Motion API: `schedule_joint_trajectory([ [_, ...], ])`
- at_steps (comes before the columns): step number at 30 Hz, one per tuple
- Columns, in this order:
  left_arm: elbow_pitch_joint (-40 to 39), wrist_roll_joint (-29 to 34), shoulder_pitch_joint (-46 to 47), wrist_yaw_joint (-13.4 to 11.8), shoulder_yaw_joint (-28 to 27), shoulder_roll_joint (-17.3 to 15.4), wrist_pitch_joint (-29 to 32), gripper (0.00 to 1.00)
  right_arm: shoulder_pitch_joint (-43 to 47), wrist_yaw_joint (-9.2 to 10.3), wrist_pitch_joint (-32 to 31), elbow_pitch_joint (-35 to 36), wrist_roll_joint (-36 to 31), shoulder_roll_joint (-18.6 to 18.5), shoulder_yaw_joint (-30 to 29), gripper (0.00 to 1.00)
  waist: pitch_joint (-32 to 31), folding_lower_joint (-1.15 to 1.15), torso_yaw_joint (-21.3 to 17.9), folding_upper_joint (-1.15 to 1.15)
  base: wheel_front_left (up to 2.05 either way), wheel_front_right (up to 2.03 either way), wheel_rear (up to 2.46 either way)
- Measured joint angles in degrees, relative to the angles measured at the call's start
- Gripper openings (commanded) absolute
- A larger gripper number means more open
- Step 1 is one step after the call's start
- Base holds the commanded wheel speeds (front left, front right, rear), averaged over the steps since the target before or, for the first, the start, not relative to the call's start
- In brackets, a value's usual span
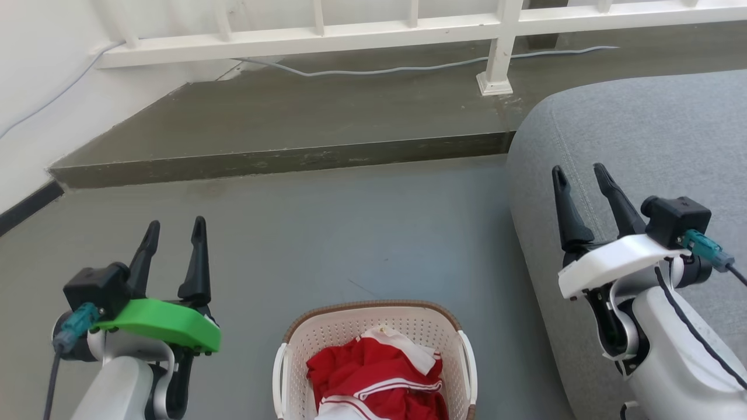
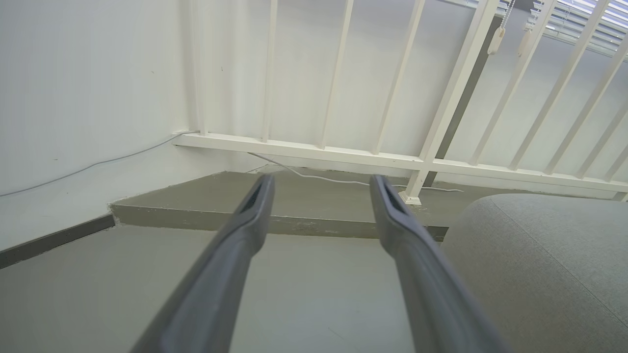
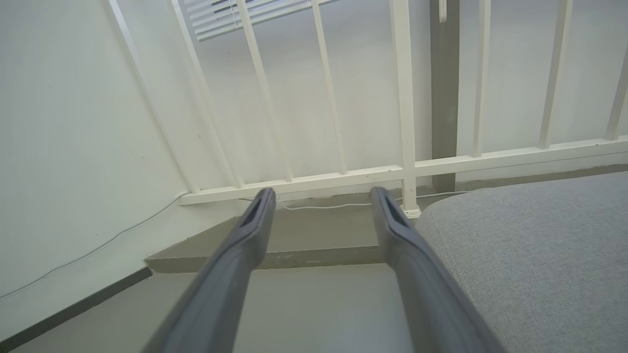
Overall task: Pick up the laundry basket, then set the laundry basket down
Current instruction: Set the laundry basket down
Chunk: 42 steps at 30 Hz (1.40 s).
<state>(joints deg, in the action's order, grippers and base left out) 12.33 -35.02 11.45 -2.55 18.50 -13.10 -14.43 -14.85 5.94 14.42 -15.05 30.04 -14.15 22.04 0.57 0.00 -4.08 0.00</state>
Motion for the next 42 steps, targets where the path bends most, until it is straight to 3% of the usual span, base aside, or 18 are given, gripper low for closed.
schedule_joint_trajectory([
  [15,-3.47,2.27,-3.99,0.10,-2.29,2.27,0.00,1.00,4.36,0.23,0.00,3.25,-2.93,1.71,-2.40,1.00,0.14,0.00,0.19,0.00,0.00,0.00,0.00],
  [42,-4.86,5.48,-7.20,2.60,-5.36,4.99,0.00,1.00,7.89,0.11,0.00,4.72,-6.01,3.37,-5.05,1.00,0.28,0.00,0.21,0.00,0.00,0.00,0.00],
])
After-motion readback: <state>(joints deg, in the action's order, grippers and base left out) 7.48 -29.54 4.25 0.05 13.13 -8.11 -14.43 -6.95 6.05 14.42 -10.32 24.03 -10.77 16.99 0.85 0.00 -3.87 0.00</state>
